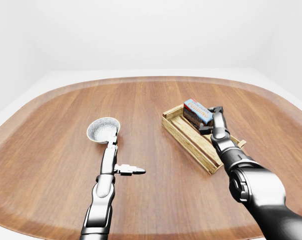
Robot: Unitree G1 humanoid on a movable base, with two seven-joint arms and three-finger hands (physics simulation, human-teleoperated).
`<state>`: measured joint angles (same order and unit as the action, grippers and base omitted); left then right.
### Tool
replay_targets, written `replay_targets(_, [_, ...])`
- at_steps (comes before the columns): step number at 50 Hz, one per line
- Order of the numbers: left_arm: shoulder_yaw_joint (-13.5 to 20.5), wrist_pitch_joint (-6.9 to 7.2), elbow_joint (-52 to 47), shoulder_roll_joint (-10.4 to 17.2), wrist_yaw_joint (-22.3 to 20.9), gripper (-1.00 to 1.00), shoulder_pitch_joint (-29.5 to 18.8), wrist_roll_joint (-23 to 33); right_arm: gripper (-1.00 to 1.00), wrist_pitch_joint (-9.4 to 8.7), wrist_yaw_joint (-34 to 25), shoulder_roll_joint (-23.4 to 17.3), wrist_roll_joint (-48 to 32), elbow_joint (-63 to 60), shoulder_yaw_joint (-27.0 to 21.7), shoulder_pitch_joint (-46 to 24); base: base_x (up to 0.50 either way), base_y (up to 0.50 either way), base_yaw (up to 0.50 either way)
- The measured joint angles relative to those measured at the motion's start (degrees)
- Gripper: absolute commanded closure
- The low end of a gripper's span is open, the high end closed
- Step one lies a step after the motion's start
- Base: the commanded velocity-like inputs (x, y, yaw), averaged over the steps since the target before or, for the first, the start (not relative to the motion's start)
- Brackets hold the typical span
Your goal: Pick up the chocolate pudding and put it in the tray.
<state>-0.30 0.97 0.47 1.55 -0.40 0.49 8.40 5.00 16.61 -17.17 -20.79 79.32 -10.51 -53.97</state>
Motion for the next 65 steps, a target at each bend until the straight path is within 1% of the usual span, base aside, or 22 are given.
replay_targets(27, [-0.05, -0.18, 0.3, -0.02, 0.08, -1.0, -0.07, 0.11, 1.0, 0.0, 0.38, -0.01, 0.14, 0.25, -0.61, 3.16, 0.0, 0.0, 0.0])
replay_targets(65, [-0.03, -0.28, 0.47, -0.01, 0.09, -1.0, -0.15, 0.12, 1.0, 0.0, 0.7, 0.12, 0.67, 0.4, -1.26, 5.82, 0.0, 0.0, 0.0])
